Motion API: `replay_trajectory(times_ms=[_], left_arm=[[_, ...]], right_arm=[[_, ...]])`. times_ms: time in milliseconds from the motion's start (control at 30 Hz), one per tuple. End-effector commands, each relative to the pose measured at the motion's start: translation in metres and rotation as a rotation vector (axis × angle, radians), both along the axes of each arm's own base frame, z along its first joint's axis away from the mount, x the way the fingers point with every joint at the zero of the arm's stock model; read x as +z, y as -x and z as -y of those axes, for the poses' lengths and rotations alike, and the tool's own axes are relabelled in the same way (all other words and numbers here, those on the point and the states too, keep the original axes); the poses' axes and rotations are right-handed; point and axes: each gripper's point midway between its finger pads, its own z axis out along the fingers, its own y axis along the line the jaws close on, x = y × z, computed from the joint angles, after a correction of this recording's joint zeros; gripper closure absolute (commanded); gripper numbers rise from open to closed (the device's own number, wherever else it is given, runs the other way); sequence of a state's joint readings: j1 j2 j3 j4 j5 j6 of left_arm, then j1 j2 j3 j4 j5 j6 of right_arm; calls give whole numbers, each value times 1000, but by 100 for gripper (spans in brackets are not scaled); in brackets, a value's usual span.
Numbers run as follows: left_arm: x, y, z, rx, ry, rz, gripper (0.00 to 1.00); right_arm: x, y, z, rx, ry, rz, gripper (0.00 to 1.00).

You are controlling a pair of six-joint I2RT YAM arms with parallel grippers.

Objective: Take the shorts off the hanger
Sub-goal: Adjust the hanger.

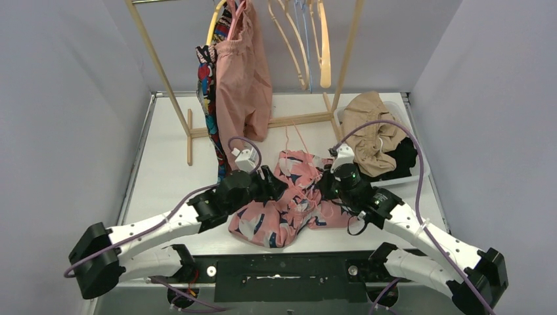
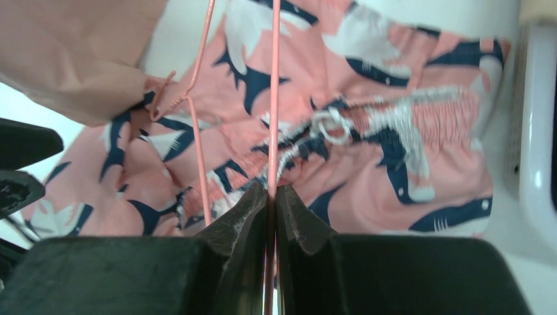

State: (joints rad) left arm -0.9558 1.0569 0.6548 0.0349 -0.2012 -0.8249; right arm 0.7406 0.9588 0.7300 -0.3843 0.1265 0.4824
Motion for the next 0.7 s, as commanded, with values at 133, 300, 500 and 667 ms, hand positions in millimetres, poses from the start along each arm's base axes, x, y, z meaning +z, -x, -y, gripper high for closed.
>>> replay_trajectory(times_ms=[133,300,500,667], left_arm=[[0,-6,71,82,310,-189,47],[-24,-5,91,119,390,-308,48],[-45,-10,88,199,403,-359,50],[-52,-16,94,217,400,-358,55]], right_arm=[[-26,13,11,-123,-105,-48,100],[-32,19,12,-126,-126,-61,100],[-30,21,12,-118,-128,-57,100],[-27,22,9,-100,-138,-58,100]])
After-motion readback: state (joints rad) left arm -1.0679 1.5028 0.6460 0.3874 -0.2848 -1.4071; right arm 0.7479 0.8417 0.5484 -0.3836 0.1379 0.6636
